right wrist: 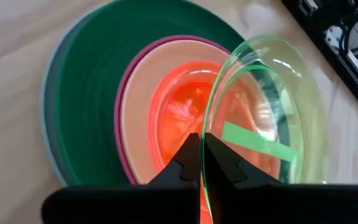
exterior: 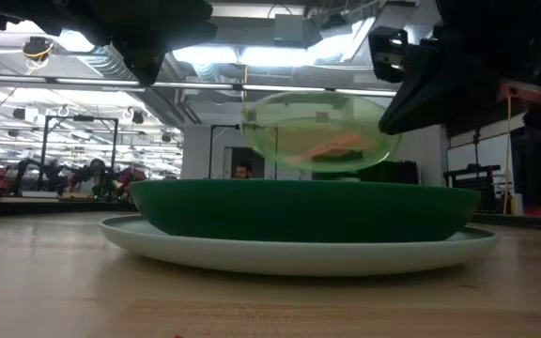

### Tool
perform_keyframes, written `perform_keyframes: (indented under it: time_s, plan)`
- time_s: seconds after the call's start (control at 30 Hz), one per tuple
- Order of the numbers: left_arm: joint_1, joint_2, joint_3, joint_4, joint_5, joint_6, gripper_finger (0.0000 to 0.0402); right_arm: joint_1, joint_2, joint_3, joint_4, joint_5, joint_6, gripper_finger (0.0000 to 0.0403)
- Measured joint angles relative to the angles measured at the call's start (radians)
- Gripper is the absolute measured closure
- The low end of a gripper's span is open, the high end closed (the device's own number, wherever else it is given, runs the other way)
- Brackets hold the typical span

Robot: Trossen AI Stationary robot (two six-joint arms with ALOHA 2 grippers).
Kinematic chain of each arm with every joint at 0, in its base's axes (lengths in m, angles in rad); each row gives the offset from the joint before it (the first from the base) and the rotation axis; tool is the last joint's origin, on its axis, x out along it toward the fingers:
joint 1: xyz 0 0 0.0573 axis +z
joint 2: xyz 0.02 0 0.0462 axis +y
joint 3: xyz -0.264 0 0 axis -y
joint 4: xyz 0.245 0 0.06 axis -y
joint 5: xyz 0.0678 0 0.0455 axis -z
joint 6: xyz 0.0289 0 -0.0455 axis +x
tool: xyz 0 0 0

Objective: Stack plastic plates
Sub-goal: Stack the top green plate on top of the orange plate

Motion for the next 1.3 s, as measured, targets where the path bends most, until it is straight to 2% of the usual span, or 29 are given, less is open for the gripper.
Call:
perform_keyframes:
  time_s: [0.17,0.7,0.9,1.03,1.3]
  plan:
    - [0.001,0.0,0.0,0.0,-0.001,0.0,0.0306,0.0,0.04,0.0,0.04,-0.045,0.0,0.0398]
    - [0.01,0.0,0.0,0.0,0.001,0.0,0.0306,0.0,0.159,0.0,0.093,-0.055,0.0,0.0398]
    - [0.01,0.0,0.0,0.0,0.001,-0.001,0.0306,0.0,0.168,0.0,0.115,-0.063,0.08,0.0394]
    - [0.01,0.0,0.0,0.0,0.002,-0.001,0.0306,0.0,0.168,0.0,0.115,-0.054,0.136,0.0375]
    - [0.011,0.0,0.0,0.0,0.003,-0.001,0.0306,0.0,0.168,0.0,0.114,0.02,0.198,0.0296]
